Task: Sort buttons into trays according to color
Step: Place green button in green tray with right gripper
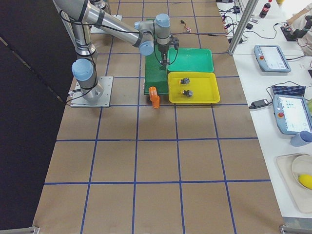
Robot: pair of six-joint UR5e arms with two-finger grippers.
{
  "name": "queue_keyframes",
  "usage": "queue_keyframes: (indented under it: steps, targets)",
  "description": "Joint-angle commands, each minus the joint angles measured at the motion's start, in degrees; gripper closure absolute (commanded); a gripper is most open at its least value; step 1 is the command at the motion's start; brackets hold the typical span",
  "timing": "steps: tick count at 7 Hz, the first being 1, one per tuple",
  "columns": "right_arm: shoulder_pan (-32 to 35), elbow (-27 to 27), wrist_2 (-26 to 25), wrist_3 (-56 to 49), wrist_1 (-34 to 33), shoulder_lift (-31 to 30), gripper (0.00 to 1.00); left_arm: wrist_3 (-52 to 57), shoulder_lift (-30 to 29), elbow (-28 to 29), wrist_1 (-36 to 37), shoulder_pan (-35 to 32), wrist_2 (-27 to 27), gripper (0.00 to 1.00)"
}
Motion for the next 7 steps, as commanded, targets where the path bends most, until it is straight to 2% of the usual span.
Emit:
queue_keyframes:
  steps: [1, 2, 3, 4, 5, 7]
  targets:
    - [0.4, -16.0, 0.1, -0.5, 3.1, 8.8, 0.86, 0.0, 0.0, 0.0, 0.1, 0.0, 0.1, 0.00]
    - [0.4, -20.9, 0.2, -0.5, 4.7, 12.6, 0.82, 0.0, 0.0, 0.0, 0.1, 0.0, 0.1, 0.00]
    - [1.1, -22.4, 0.8, -0.5, 4.6, 14.4, 0.55, 0.1, 0.0, -0.1, 0.1, 0.0, 0.1, 0.00]
    - [1.7, -22.4, 0.8, -0.5, 4.7, 15.3, 0.05, 0.0, 0.0, 0.0, 0.1, 0.0, 0.1, 0.00]
    - [1.7, -22.4, 0.7, -0.5, 4.8, 15.4, 0.00, 0.1, 0.0, -0.1, 0.1, 0.0, 0.2, 0.00]
    - [1.4, -21.6, -0.1, -0.6, 5.0, 14.3, 0.00, 0.1, -0.1, -0.1, 0.9, 0.0, 0.2, 0.00]
